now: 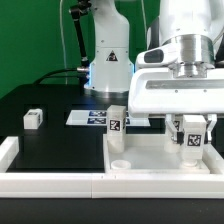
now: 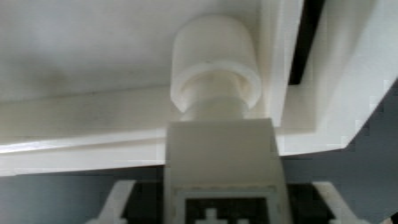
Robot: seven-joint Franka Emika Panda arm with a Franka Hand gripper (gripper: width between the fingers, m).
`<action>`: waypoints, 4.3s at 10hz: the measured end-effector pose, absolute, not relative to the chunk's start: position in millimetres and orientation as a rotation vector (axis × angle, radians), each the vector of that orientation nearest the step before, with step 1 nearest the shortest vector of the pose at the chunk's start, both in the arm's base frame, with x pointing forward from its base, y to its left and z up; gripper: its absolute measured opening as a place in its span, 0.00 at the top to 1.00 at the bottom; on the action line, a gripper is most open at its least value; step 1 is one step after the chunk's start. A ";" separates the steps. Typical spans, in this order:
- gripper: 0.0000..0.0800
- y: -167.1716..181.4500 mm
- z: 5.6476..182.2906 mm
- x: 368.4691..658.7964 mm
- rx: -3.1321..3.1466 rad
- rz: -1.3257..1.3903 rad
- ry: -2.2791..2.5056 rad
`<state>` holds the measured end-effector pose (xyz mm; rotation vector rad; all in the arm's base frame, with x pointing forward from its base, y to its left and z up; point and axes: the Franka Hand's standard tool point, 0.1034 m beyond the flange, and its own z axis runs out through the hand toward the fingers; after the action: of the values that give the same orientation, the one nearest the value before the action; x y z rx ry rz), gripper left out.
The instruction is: Assemble square table
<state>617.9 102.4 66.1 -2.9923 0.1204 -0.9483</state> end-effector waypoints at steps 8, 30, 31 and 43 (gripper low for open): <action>0.28 100.2 65.0 617.9 -3.000 -0.936 0.102; 0.19 103.4 83.4 611.5 -3.052 -0.056 0.284; 0.19 106.7 83.1 617.8 -3.046 -0.034 0.312; 0.64 110.4 77.1 623.9 -2.591 -0.005 1.579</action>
Offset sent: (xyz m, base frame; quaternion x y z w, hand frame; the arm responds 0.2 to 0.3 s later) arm 0.0000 0.0000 0.0000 0.0000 0.0000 0.0000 1.0000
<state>623.9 110.4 77.1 -2.5914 1.5785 -0.0052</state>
